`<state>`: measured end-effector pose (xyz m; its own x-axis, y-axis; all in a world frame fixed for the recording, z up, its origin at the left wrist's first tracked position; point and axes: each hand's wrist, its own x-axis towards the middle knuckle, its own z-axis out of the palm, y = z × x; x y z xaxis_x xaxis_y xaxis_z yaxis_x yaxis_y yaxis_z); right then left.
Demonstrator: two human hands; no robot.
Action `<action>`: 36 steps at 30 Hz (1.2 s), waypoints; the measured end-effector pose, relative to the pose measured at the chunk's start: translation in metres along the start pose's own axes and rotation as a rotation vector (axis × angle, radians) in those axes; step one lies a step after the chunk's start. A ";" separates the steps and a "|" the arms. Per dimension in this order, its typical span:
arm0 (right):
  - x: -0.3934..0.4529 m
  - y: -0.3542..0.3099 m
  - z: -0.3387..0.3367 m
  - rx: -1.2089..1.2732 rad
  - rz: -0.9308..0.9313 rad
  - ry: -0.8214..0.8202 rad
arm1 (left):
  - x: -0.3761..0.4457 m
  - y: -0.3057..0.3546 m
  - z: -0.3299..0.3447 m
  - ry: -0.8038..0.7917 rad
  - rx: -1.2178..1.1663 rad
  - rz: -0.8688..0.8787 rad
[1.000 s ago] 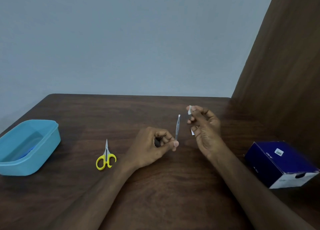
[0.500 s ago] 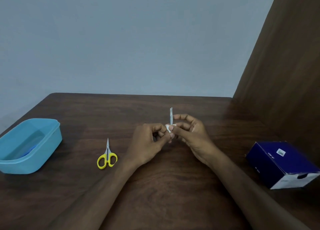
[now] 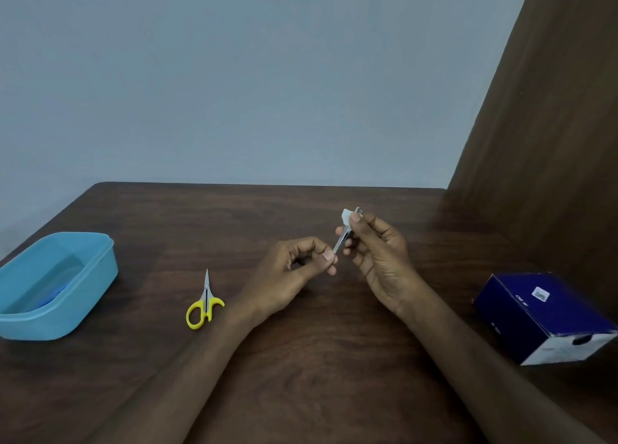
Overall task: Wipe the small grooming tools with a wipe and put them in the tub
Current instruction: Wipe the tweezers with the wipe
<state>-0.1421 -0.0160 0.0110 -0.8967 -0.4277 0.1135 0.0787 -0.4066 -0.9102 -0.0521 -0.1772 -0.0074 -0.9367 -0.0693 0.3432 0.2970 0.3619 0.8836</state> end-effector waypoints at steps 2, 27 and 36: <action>0.001 -0.001 0.000 0.024 -0.011 0.028 | 0.000 0.004 0.001 -0.023 -0.077 -0.018; -0.010 0.020 0.009 -0.193 0.009 -0.138 | -0.005 -0.003 0.005 0.381 0.524 -0.019; 0.001 0.016 -0.002 -0.379 -0.078 -0.020 | -0.001 -0.004 0.001 0.446 0.205 -0.068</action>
<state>-0.1422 -0.0213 -0.0041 -0.8848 -0.4241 0.1929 -0.1594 -0.1134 -0.9807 -0.0526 -0.1776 -0.0116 -0.7687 -0.4740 0.4294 0.1533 0.5152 0.8432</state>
